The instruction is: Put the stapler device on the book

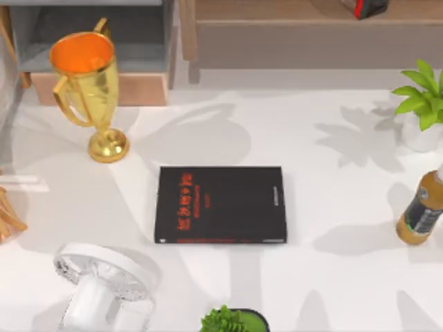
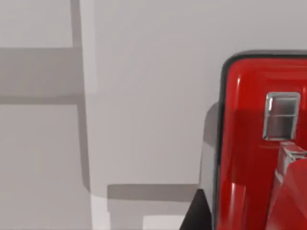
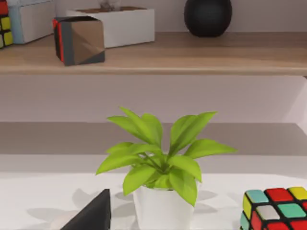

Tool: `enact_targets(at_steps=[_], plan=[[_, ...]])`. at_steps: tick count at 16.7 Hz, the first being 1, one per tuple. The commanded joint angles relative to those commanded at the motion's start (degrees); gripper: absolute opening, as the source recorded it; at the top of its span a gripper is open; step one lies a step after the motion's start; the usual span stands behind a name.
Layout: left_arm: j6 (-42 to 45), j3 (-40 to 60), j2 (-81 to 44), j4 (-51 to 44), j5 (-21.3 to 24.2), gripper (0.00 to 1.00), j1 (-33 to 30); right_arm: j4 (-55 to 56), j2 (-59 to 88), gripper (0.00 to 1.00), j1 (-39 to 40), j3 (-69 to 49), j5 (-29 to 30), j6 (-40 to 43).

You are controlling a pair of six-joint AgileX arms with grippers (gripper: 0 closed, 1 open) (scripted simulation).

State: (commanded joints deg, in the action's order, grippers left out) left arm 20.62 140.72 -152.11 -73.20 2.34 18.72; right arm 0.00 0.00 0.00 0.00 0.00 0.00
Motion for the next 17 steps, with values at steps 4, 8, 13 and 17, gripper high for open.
enact_targets(at_steps=[4, 8, 13, 17], plan=[[0.0, 0.0, 0.0, 0.0, 0.0, 0.0, 0.0, 0.0, 0.0, 1.0, 0.0, 0.0, 0.0, 0.0], [0.0, 0.0, 0.0, 0.0, 0.0, 0.0, 0.0, 0.0, 0.0, 1.0, 0.0, 0.0, 0.0, 0.0], [0.1, 0.0, 0.2, 0.0, 0.0, 0.0, 0.2, 0.0, 0.0, 1.0, 0.0, 0.0, 0.0, 0.0], [-3.4, -0.5, 4.1, -2.0, 0.4, 0.0, 0.8, 0.0, 0.0, 1.0, 0.0, 0.0, 0.0, 0.0]])
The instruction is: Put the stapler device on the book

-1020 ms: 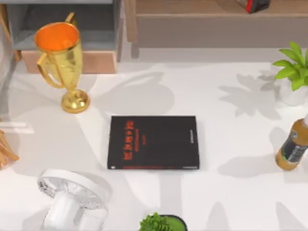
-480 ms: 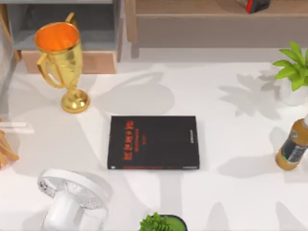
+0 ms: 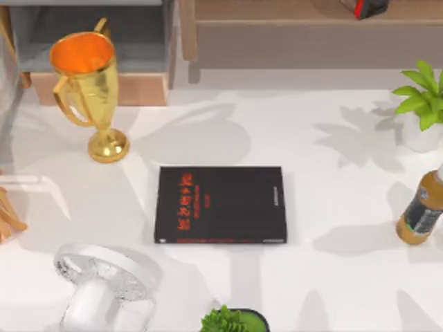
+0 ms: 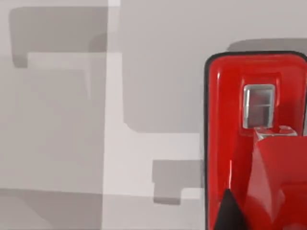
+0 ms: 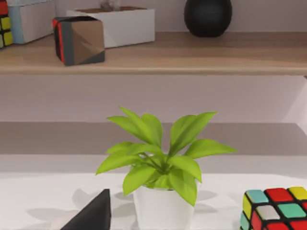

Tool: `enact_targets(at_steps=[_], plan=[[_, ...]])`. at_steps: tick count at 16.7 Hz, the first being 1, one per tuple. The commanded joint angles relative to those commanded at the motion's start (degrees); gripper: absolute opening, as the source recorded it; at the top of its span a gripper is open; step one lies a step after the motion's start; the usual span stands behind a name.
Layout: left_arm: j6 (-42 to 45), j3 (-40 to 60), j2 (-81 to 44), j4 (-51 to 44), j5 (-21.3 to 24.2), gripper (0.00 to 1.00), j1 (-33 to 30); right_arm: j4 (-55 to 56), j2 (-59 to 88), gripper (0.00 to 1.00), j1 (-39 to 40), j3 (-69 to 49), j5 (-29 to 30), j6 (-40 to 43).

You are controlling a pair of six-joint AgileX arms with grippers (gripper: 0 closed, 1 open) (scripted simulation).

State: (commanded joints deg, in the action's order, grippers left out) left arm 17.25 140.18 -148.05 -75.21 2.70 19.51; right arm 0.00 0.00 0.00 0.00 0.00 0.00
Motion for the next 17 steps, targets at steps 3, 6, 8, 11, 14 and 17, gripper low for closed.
enact_targets(at_steps=[3, 6, 8, 11, 14, 17], plan=[[-4.9, -1.5, 6.1, -1.0, -0.3, 0.0, -1.0, 0.0, 0.0, 1.0, 0.0, 0.0, 0.0, 0.0], [-10.4, -3.2, 13.8, -0.6, -1.3, 0.0, -4.9, 0.0, 0.0, 1.0, 0.0, 0.0, 0.0, 0.0], [-14.3, -4.6, 19.0, 0.3, -2.4, 0.0, -9.3, 0.0, 0.0, 1.0, 0.0, 0.0, 0.0, 0.0], [-20.4, -7.5, 25.4, 2.2, -4.3, 0.0, -18.2, 0.0, 0.0, 1.0, 0.0, 0.0, 0.0, 0.0], [-26.7, -11.4, 29.4, 4.5, -6.1, 0.0, -28.6, 0.0, 0.0, 1.0, 0.0, 0.0, 0.0, 0.0], [-33.4, -16.4, 31.1, 6.7, -7.4, 0.0, -38.9, 0.0, 0.0, 1.0, 0.0, 0.0, 0.0, 0.0]])
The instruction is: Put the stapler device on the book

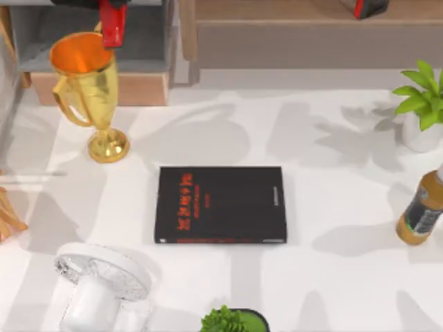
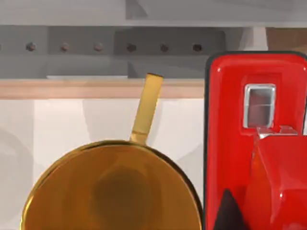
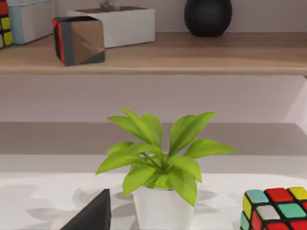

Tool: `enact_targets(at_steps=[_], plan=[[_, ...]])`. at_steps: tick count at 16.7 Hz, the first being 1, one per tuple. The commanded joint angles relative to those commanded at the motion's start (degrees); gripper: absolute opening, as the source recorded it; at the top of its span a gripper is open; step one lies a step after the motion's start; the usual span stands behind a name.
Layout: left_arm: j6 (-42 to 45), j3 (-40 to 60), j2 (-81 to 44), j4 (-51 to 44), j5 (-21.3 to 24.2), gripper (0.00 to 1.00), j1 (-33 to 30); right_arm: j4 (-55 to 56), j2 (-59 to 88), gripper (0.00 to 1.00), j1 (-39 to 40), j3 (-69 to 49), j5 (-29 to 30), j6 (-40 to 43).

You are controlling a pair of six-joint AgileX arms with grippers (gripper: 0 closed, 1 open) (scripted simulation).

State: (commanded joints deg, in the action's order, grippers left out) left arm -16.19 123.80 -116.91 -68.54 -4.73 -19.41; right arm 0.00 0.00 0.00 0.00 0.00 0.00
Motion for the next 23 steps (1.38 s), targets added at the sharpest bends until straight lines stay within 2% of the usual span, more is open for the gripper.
enact_targets(at_steps=[5, 9, 13, 19, 23], plan=[[-11.4, -9.7, -1.5, 2.2, -1.0, 0.0, -14.0, 0.0, 0.0, 1.0, 0.0, 0.0, 0.0, 0.0], [-19.0, -16.7, -5.2, 2.6, -0.8, 0.0, -20.0, 0.0, 0.0, 1.0, 0.0, 0.0, 0.0, 0.0], [-22.7, -19.8, -7.9, 2.6, -0.4, 0.0, -21.6, 0.0, 0.0, 1.0, 0.0, 0.0, 0.0, 0.0], [-22.6, -19.8, -7.9, 2.8, -0.4, 0.0, -21.4, 0.0, 0.0, 1.0, 0.0, 0.0, 0.0, 0.0], [-22.4, -22.9, -8.9, 6.8, -0.4, 0.0, -21.3, 0.0, 0.0, 1.0, 0.0, 0.0, 0.0, 0.0]])
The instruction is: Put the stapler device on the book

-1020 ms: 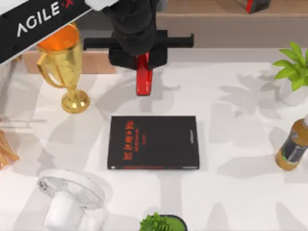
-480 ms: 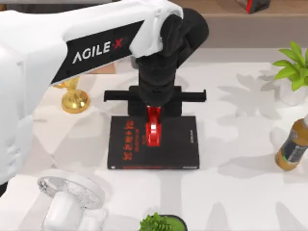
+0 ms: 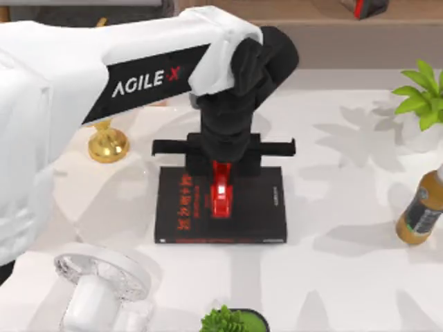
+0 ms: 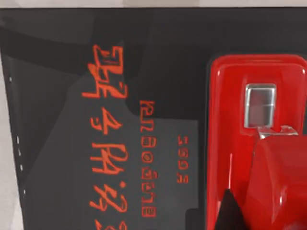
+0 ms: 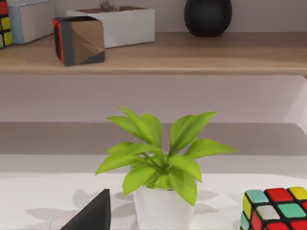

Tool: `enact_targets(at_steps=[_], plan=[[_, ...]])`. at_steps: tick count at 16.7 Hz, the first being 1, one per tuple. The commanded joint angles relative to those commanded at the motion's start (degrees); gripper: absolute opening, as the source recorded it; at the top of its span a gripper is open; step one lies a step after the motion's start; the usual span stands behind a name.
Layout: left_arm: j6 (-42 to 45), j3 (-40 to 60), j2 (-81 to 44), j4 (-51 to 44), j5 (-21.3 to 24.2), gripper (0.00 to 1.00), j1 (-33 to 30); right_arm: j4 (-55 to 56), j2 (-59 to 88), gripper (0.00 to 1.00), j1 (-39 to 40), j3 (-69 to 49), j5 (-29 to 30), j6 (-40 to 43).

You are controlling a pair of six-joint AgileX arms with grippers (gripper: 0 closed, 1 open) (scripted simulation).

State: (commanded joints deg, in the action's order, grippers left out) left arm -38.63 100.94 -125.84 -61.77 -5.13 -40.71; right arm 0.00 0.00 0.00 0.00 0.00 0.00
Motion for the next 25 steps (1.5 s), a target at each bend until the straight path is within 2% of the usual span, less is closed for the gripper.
enact_targets(at_steps=[6, 19, 25], plan=[[0.1, -1.4, -0.5, 1.8, 0.0, 0.0, 0.0, 0.0, 0.0, 1.0, 0.0, 0.0, 0.0, 0.0], [0.1, -1.4, -0.5, 1.8, 0.0, 0.98, 0.0, 0.0, 0.0, 1.0, 0.0, 0.0, 0.0, 0.0], [0.1, -1.4, -0.5, 1.8, 0.0, 1.0, 0.0, 0.0, 0.0, 1.0, 0.0, 0.0, 0.0, 0.0]])
